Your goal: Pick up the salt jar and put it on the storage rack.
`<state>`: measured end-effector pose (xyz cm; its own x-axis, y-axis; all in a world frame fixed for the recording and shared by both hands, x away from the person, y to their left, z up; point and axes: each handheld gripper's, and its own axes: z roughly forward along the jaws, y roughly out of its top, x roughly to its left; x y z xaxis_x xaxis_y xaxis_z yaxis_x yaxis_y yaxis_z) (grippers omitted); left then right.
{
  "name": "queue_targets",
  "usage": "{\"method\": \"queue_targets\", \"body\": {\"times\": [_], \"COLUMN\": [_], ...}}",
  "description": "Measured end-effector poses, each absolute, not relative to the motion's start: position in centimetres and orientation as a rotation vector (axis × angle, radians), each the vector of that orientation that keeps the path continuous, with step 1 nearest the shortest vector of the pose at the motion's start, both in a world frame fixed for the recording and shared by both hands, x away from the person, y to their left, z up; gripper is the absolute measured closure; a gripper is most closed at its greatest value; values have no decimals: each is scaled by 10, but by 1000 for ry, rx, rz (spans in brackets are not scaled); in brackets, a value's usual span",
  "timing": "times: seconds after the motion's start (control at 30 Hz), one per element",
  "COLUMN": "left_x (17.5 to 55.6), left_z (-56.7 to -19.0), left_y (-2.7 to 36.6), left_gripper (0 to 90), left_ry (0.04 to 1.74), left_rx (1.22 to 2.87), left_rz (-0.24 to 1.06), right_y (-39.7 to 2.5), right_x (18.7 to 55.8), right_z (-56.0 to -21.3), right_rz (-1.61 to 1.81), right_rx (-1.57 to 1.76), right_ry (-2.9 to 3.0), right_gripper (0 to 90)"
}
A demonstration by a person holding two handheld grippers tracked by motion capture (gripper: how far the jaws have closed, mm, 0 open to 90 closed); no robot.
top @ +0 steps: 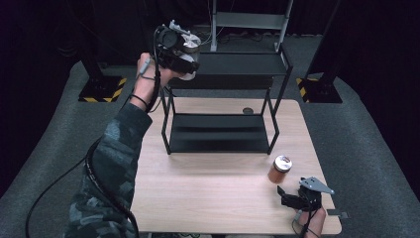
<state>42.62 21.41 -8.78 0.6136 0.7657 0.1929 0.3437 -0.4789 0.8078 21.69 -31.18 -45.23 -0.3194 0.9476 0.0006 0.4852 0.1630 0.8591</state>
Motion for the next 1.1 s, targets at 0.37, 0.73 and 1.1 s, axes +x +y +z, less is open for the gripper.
{"method": "queue_targets", "body": {"times": [0.37,0.73,1.1], "left_x": [441,455,468], "left_z": [-92,-99,-109], "left_y": [214,211,208], "left_gripper": [305,305,305], "left_ry": [936,994,1060], "left_rx": [2037,1999,1946], "left_rz": [695,693,685], "right_y": [-312,-312,-312], "right_x": [217,216,216], "right_z": [-453,-453,-453], "right_rz": [1076,1076,1079], "right_rx": [1352,1352,1351], "right_ry": [1884,1882,1881], "right_gripper": [6,6,6]}}
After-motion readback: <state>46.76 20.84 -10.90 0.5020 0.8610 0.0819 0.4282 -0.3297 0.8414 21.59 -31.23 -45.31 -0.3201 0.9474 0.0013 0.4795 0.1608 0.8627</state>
